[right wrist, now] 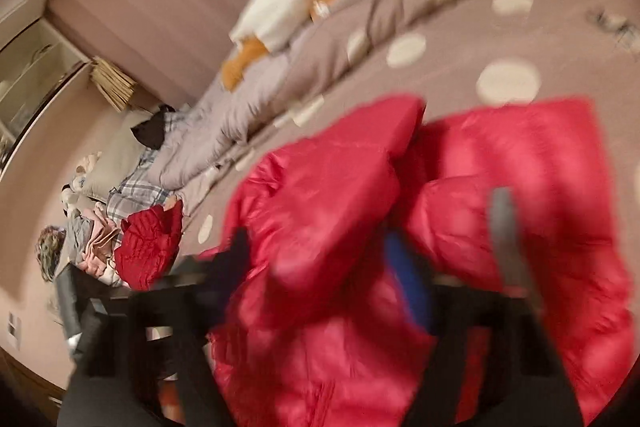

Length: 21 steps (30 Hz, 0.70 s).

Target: Fold large clothes

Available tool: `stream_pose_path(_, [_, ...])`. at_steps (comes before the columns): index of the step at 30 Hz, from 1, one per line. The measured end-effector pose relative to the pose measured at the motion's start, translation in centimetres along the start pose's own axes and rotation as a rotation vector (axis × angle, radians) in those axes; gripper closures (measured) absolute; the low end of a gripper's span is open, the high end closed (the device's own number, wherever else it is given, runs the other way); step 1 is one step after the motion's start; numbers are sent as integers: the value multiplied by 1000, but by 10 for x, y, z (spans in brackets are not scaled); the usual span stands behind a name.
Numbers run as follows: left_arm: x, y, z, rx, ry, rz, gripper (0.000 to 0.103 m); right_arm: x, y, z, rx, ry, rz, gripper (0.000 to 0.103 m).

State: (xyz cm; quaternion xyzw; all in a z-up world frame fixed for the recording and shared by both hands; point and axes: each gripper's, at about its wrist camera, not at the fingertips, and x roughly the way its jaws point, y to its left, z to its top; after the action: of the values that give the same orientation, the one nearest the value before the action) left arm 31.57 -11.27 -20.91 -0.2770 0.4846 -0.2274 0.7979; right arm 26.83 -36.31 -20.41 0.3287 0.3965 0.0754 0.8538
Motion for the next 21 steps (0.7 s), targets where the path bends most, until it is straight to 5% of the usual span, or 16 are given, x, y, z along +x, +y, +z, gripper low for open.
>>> stream_pose_path(1, [15, 2, -1, 15, 29, 40, 67, 5, -1, -2, -18, 1, -32, 91])
stream_pose_path(2, [21, 2, -3, 38, 24, 40, 69, 8, -1, -6, -58, -4, -62, 92])
stream_pose_path(4, [13, -4, -12, 110, -37, 57, 79, 3, 3, -11, -115, -6, -92, 93])
stream_pose_path(11, [-50, -41, -70, 324, -118, 166, 80, -55, 13, -56, -209, 3, -118, 93])
stream_pose_path(15, [-62, -19, -113, 335, -140, 248, 79, -73, -1, -95, -273, -28, -149, 91])
stream_pose_path(16, [-60, -12, -118, 337, -118, 289, 79, -71, -4, -101, -292, -50, -201, 86])
stream_pose_path(17, [-57, -11, -123, 350, -123, 323, 76, -67, -9, -107, -299, -54, -258, 69])
stream_pose_path(19, [-56, -11, -128, 382, -157, 364, 69, -64, -28, -110, -244, -79, -267, 50])
stream_pose_path(21, [-57, -4, -125, 356, -179, 379, 34, -62, -42, -110, -214, -91, -294, 40])
